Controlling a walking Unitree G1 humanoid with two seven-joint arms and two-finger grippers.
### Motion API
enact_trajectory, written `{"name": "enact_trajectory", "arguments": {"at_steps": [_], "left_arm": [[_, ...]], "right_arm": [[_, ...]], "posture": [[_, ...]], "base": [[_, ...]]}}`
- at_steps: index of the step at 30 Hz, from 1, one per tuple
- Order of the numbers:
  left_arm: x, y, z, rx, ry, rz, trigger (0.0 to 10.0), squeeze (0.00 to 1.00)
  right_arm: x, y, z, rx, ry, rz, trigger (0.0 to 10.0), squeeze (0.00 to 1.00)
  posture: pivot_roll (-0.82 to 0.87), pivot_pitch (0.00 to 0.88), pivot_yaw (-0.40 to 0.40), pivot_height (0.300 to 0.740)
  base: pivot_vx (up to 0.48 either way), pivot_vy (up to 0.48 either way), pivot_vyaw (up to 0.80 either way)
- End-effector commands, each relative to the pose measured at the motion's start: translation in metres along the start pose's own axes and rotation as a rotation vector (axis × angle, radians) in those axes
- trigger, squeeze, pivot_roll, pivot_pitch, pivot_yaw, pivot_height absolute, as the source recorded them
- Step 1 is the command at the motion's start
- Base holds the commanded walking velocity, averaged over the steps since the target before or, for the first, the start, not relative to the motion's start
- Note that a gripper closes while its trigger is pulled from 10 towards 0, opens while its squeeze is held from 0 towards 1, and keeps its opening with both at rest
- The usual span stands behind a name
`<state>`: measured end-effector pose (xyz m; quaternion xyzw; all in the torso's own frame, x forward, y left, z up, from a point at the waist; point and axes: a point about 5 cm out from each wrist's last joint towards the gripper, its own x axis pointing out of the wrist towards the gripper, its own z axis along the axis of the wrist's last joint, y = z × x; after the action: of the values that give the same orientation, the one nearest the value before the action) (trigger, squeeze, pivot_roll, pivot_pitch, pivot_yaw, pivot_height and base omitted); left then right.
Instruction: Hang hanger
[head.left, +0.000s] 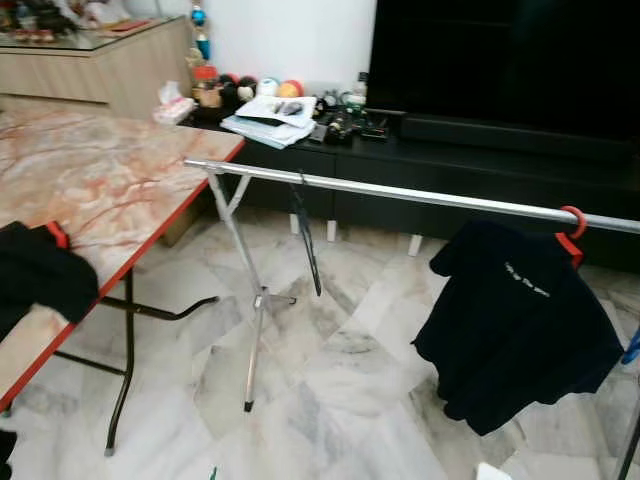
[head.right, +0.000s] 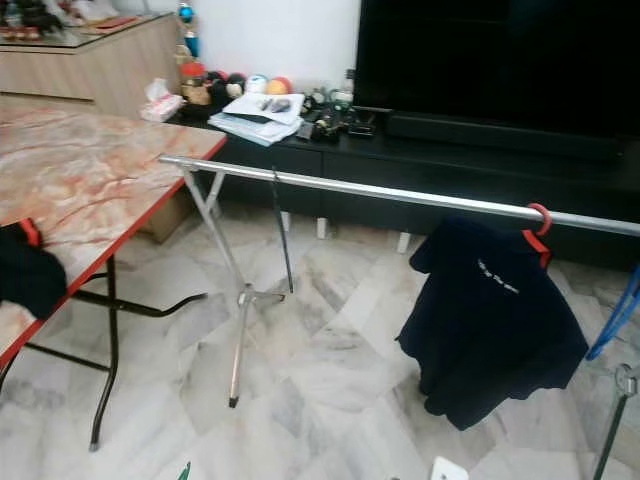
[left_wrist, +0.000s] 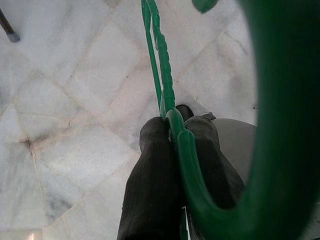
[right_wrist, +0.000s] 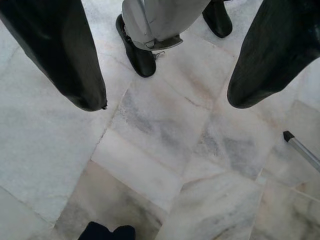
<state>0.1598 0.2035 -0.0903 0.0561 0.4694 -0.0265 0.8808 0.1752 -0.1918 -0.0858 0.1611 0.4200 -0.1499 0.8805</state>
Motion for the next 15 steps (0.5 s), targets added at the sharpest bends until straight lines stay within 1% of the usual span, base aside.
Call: {"name": "enact_trajectory", "arguments": {"at_steps": [1,6,13,15], "left_arm": [[-0.0026,0.0013,-0.012,0.003,0.041,0.001,10.0,0.0],[-0.0019,-0.0039,-0.0115,0.021,0.042,-0.017,10.0,0.0],[-0.002,-0.0051,-0.0124,0.03,0.046,-0.023,10.0,0.0],[-0.002,-0.0059,-0.0126,0.036,0.047,-0.026,10.0,0.0]], "right_arm": [[-0.0002,0.002,0.0,0.012,-0.013,0.015,10.0,0.0],[-0.0014,0.0026,-0.0042,-0.011,-0.012,0.037,10.0,0.0],[-0.0014,0.0026,-0.0048,-0.007,-0.01,0.037,10.0,0.0],[-0.0015,0.0028,-0.0057,-0.024,-0.004,0.039,10.0,0.0]], "posture": [[0.03,0.058,0.026,0.74],[0.02,0.056,0.034,0.74],[0.02,0.046,0.036,0.74],[0.01,0.038,0.038,0.74]], "base": [[0.0,0.0,0.0],[0.0,-0.335,0.0],[0.0,-0.456,0.0],[0.0,-0.472,0.0]]}}
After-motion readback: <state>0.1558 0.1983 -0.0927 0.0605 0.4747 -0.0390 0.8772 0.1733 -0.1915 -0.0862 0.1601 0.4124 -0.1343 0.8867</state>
